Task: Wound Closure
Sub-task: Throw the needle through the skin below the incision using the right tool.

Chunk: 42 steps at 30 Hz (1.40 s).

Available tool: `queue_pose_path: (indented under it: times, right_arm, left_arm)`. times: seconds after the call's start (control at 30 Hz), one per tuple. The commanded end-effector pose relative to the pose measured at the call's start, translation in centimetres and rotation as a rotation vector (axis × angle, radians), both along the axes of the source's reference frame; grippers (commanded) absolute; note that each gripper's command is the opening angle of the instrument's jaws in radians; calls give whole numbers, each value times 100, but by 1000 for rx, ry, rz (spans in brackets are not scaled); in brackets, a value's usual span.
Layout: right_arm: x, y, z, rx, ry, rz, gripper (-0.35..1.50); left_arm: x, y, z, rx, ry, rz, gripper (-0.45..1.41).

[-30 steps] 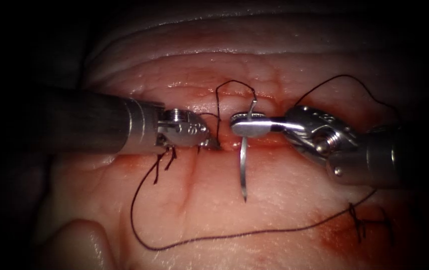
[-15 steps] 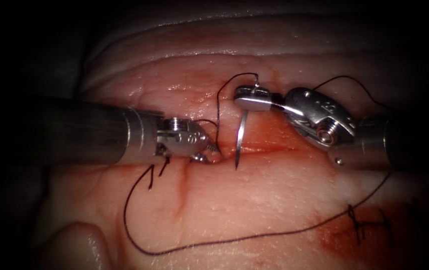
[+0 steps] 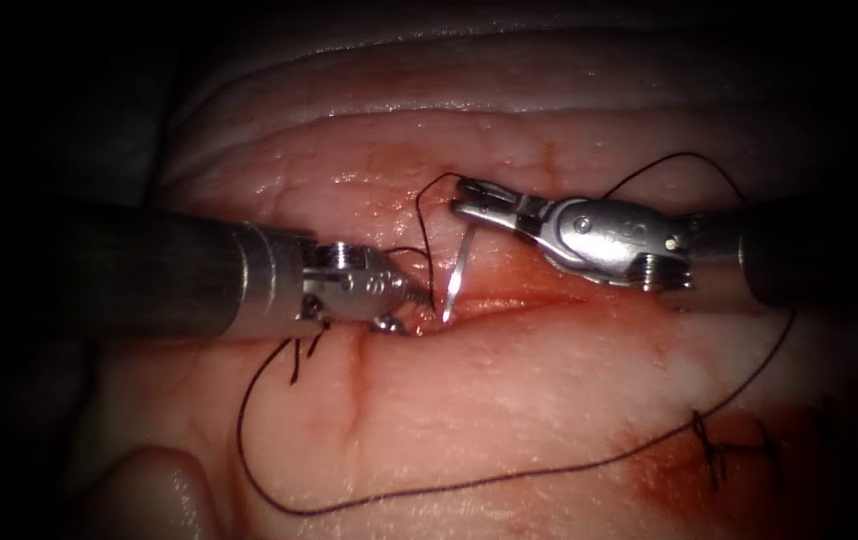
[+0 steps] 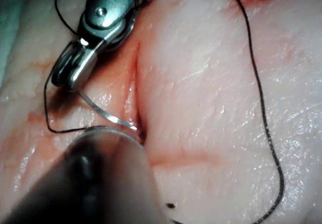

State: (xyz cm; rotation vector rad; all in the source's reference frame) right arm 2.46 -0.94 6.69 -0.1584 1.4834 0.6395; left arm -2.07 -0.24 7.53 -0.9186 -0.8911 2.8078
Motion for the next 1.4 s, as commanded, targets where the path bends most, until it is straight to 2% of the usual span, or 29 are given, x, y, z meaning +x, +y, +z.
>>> queue_pose_path:
  times: [0.03,0.37,0.57,0.8,0.87,0.93,1.0,1.03,1.17,1.4]
  right_arm:
    - [7,-4,7,-3,-1,-2,-35]
    - [14,-29,13,-42,-40,-30,-35]
    - [13,-30,14,-37,-53,-62,-35]
    - [13,-33,14,-38,-67,-97,-35]
    - [13,-33,15,-36,-71,-101,-35]
    - [12,-32,15,-35,-75,-105,-35]
    - [11,-31,17,-34,-77,-107,-35]
    - [10,-30,18,-33,-80,-113,-35]
    - [10,-30,16,-26,-90,-122,-35]
    - [7,-19,12,-11,-95,-129,-35]
  left_arm:
    - [-6,-1,6,-2,-1,-3,47]
    - [-6,0,3,-8,-3,-20,47]
    - [-6,2,-5,-18,-10,-39,41]
    - [-9,5,-24,-33,-20,-76,39]
    - [-9,9,-32,-55,-15,-109,42]
    - [-7,13,-45,-115,-3,-147,34]
    - [-8,14,-58,-146,-6,-164,34]
    - [-11,12,-71,-154,-18,-178,29]
    - [-15,1,-91,-163,-21,-187,25]
    - [-17,-22,-97,-177,-29,-202,17]
